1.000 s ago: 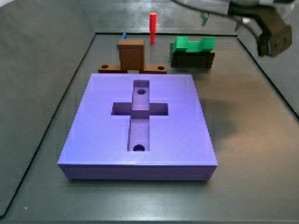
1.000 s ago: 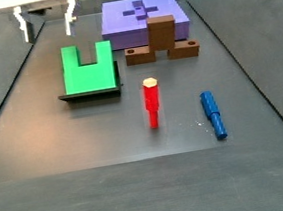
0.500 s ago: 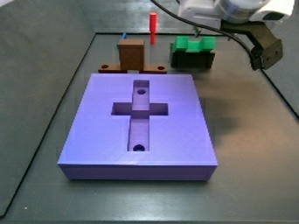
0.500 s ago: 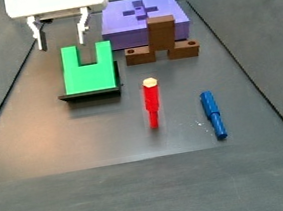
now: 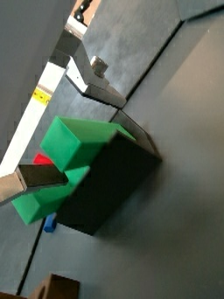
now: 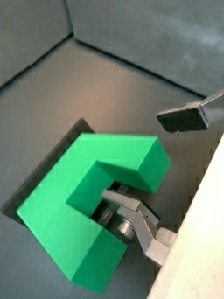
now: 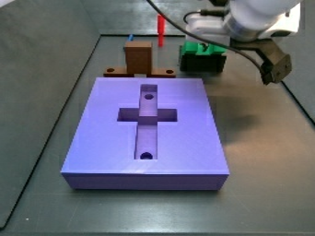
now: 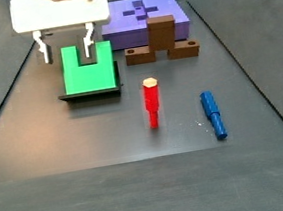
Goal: Pick up the green object. Move up. Place the green object on the fixture. Regrasp the green object. Move to above the board. Insert the green object.
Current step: Regrasp the green object.
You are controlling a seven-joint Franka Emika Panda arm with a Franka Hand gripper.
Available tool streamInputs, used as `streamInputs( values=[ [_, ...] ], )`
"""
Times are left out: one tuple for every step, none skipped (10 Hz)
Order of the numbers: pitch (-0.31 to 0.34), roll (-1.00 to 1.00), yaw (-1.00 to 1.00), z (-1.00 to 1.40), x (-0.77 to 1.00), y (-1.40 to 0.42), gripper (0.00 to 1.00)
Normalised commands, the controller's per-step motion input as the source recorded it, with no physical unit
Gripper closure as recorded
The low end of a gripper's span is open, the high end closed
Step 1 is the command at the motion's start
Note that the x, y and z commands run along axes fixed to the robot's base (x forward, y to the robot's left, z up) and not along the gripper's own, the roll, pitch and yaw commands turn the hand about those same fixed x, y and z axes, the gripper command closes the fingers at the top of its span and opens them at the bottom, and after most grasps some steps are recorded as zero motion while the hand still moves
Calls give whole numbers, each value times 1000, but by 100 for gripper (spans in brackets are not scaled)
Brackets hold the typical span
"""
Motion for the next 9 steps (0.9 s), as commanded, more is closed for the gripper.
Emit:
streamInputs(
  values=[
    [174, 0, 163, 9, 163, 60, 0],
    [123, 0, 229, 46, 140, 6, 0],
    [9, 0, 220, 0, 0, 20, 0],
    [0, 149, 269, 0, 0, 0, 0],
    [0, 423, 334, -17, 0, 0, 0],
    [0, 529, 377, 0, 0, 0, 0],
    [0, 409, 194, 0, 0, -31, 0],
    [0, 189, 34, -49, 0, -11, 0],
    [0, 0, 0, -46, 0, 0, 0]
  ],
)
